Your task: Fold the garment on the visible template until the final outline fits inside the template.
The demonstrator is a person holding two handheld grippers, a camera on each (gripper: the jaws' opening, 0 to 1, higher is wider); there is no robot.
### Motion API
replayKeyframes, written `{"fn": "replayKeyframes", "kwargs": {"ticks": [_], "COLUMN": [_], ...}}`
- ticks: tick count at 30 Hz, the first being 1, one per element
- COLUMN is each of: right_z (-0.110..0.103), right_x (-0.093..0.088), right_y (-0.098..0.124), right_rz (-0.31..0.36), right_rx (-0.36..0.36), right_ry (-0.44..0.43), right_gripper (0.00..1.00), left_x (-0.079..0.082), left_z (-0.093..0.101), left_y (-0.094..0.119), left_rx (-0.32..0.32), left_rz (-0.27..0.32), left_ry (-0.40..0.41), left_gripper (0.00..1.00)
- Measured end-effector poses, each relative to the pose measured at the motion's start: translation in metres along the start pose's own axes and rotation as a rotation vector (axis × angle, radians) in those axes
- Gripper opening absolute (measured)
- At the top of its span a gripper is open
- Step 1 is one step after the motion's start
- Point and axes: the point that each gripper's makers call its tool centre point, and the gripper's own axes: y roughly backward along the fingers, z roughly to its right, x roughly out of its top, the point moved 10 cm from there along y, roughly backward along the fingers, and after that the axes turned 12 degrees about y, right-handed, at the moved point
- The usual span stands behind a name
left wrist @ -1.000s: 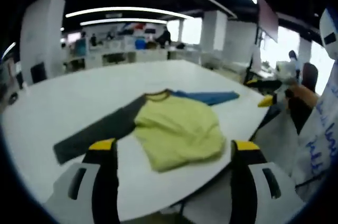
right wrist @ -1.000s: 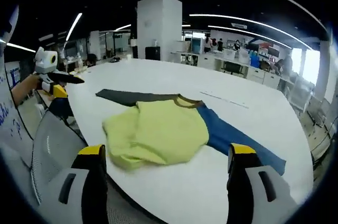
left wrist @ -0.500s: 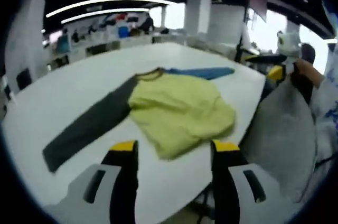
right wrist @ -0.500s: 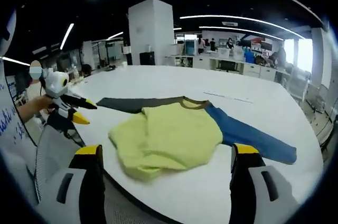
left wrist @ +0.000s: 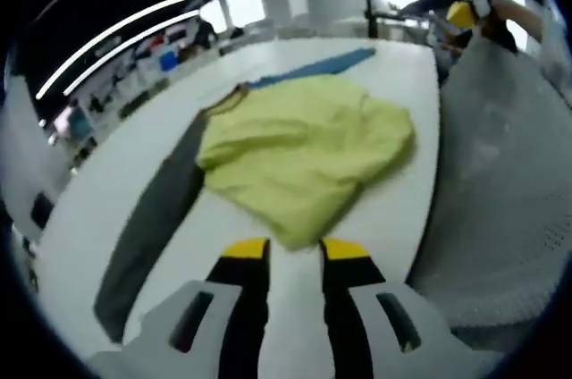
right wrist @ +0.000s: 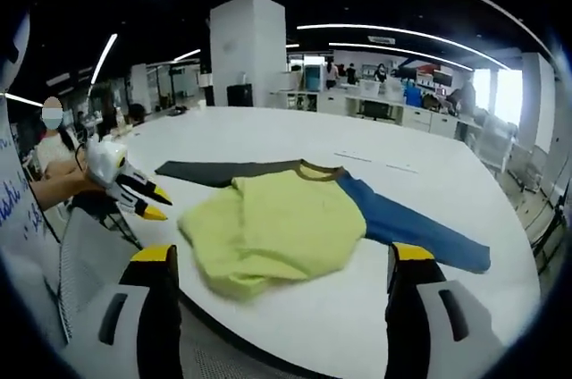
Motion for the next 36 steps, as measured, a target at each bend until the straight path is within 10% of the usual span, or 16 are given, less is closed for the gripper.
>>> {"fn": "replayKeyframes", "kwargs": {"ticks": [11, 36], "right_z": [0.003, 0.001], "right_x": [0.002, -0.005], "right_y": [0.001, 0.001], "right_rz": [0.000, -0.016], "right_rx": [-0.005, -0.012], "right_ry": [0.016, 0.004], "right_gripper": [0.94, 0.90], "left_x": [-0.003, -0.002], "left_z": [-0.007, -0.009], "left_y": [-0.015, -0.029], "left_rx": [-0.006, -0.045], "left_rz": [-0.060, -0.091], "left_ry": [-0.141, -0.195], "left_gripper": [0.09, 0.02]}}
